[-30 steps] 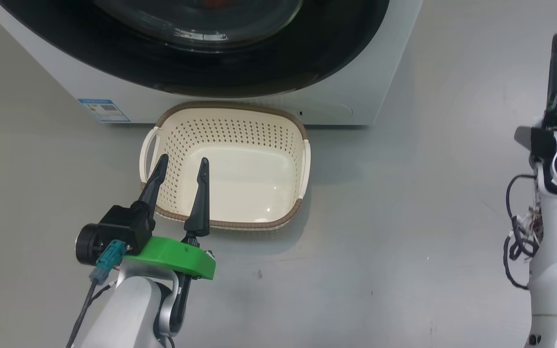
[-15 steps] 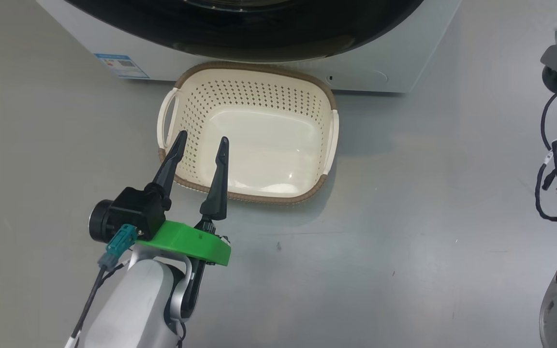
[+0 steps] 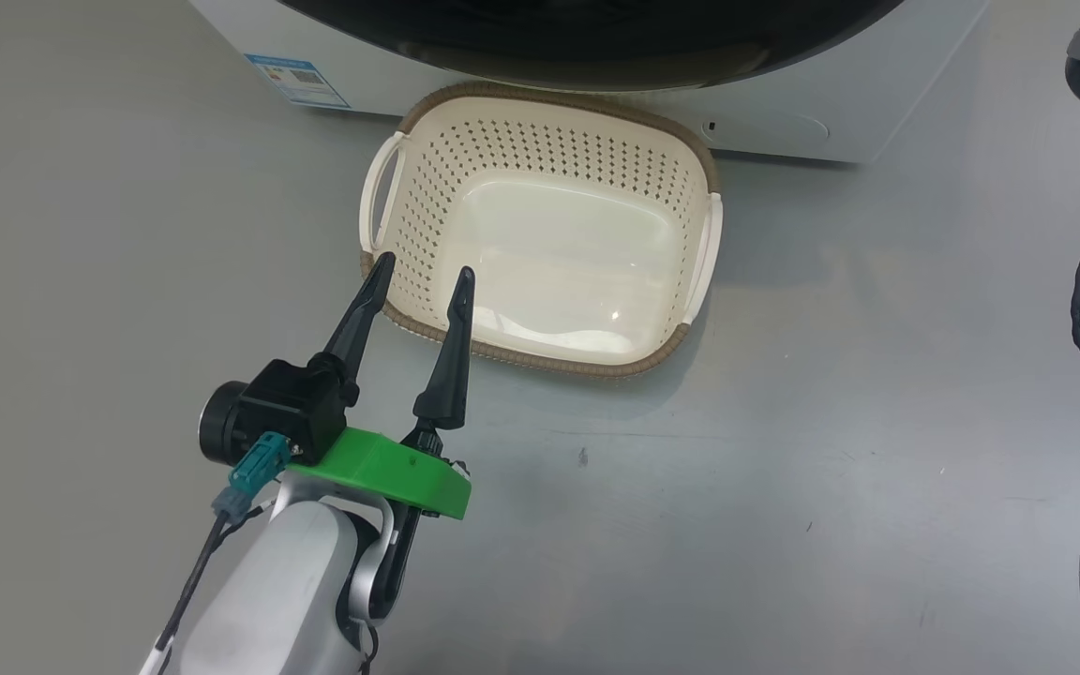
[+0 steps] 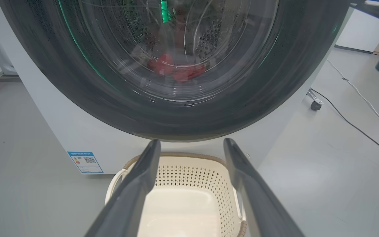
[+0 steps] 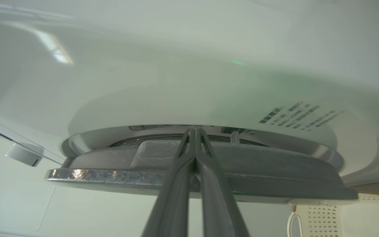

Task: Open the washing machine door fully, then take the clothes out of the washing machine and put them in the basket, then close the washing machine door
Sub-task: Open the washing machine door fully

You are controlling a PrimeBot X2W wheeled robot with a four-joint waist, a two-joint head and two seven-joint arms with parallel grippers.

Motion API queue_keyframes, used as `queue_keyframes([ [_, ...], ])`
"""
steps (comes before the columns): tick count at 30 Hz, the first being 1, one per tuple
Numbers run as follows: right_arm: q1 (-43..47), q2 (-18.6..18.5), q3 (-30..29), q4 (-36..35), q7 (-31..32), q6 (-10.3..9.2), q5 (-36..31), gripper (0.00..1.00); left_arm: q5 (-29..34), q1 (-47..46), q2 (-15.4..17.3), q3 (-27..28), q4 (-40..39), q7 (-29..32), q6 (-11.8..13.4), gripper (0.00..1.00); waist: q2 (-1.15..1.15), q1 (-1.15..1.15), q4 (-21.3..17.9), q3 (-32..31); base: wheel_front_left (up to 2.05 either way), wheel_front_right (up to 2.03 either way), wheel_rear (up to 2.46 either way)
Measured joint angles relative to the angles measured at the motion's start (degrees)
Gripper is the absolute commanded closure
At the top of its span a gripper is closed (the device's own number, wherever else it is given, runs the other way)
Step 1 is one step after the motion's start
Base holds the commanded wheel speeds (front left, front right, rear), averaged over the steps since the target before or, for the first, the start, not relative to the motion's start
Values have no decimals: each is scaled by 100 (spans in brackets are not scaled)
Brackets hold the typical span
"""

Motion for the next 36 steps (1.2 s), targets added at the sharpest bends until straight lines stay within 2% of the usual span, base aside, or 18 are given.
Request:
queue_keyframes([
  [16,-559,-145,188,453,516,-59,26,100,-37,-60,-12,-118,-8,0,82,0,0,0,202,113,0,0,0],
  [24,-684,-236,226,694,728,-151,65,100,-78,-95,-13,-176,-8,0,109,0,0,0,246,152,0,0,0],
  [36,-879,-324,227,877,1126,-151,304,100,-98,-112,-14,-194,-21,0,134,0,0,0,276,214,0,0,0],
])
